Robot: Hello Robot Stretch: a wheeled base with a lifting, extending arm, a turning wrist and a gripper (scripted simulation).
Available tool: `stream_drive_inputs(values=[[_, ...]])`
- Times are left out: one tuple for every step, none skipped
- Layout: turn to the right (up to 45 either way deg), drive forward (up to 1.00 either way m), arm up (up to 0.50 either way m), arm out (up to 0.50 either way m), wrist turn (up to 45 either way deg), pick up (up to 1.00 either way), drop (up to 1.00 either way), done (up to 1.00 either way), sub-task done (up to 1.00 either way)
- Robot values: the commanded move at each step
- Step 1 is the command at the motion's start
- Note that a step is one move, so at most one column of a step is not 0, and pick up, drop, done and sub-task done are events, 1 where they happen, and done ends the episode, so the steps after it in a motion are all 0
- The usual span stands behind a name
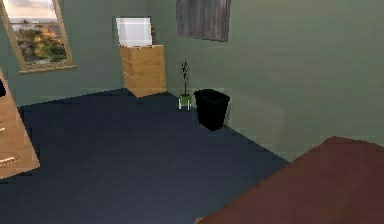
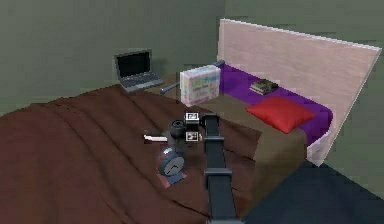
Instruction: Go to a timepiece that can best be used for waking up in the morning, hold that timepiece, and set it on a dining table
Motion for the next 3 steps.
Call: stream_drive_inputs(values=[[0.0,0.0,-0.3,0.0,0.0,0.0,0.0,0.0,0.0],[0.0,0.0,0.0,0.0,0.0,1.0,0.0,0.0,0.0],[0.0,0.0,0.1,0.0,0.0,0.0,0.0,0.0,0.0]])
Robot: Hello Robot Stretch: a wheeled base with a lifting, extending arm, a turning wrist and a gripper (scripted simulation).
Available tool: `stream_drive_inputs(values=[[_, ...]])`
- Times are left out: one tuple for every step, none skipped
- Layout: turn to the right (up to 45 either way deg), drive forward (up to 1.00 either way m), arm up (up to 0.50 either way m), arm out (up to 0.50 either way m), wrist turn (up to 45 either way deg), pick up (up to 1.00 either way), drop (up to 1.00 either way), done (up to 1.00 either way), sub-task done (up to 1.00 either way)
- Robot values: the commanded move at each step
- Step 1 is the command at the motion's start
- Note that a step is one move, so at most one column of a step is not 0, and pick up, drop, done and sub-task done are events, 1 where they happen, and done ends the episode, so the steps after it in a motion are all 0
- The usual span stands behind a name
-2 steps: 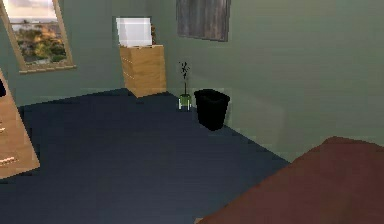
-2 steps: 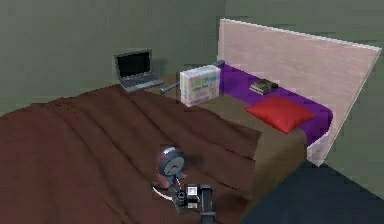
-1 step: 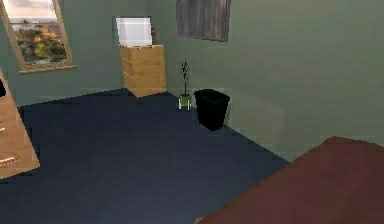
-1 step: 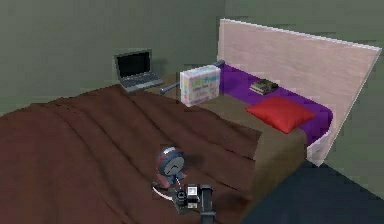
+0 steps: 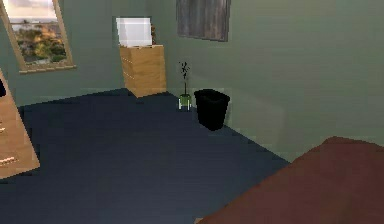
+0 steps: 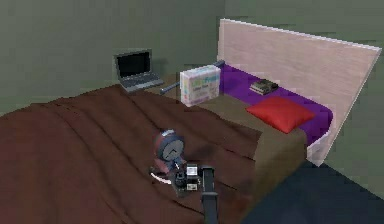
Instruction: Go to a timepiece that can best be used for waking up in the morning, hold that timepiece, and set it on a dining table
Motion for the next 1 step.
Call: stream_drive_inputs(values=[[0.0,0.0,0.36,0.0,0.0,0.0,0.0,0.0,0.0]])
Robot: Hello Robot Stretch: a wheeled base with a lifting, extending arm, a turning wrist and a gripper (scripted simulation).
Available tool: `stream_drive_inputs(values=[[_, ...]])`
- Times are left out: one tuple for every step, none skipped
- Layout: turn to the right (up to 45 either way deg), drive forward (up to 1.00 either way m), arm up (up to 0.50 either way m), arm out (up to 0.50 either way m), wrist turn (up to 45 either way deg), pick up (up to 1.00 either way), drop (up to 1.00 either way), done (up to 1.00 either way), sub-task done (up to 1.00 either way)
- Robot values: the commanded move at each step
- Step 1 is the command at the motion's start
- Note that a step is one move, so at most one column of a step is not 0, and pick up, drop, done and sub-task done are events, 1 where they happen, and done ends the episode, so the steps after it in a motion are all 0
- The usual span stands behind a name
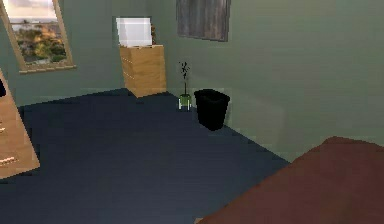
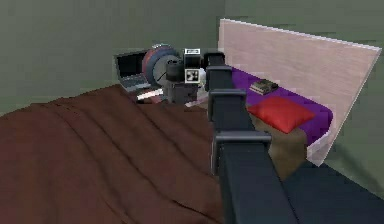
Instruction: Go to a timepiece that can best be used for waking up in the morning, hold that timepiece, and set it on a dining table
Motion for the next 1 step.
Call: stream_drive_inputs(values=[[0.0,0.0,0.0,0.0,-45.0,0.0,0.0,0.0,0.0]])
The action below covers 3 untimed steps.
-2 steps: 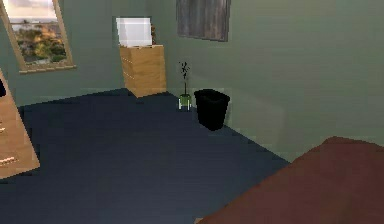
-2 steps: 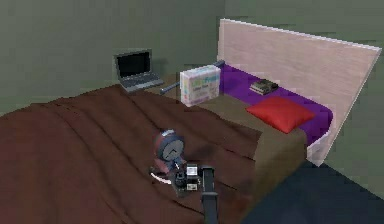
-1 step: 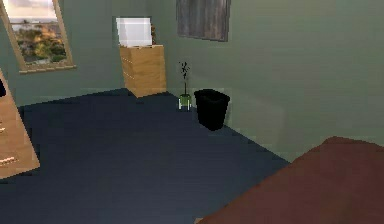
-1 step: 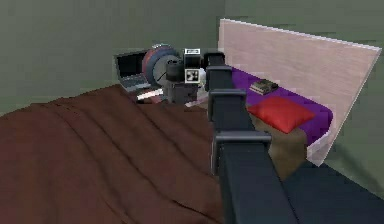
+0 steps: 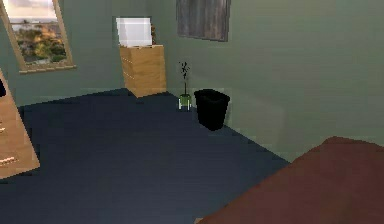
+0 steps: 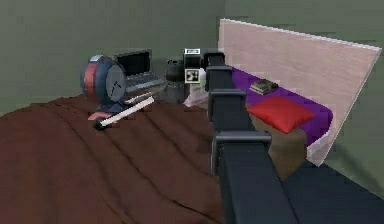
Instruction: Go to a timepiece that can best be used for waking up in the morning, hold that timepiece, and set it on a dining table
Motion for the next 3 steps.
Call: stream_drive_inputs(values=[[0.0,0.0,0.0,0.0,-45.0,0.0,0.0,0.0,0.0],[0.0,0.0,0.0,0.0,-12.0,0.0,0.0,0.0,0.0],[0.0,0.0,0.0,-0.3,0.0,0.0,0.0,0.0,0.0]])
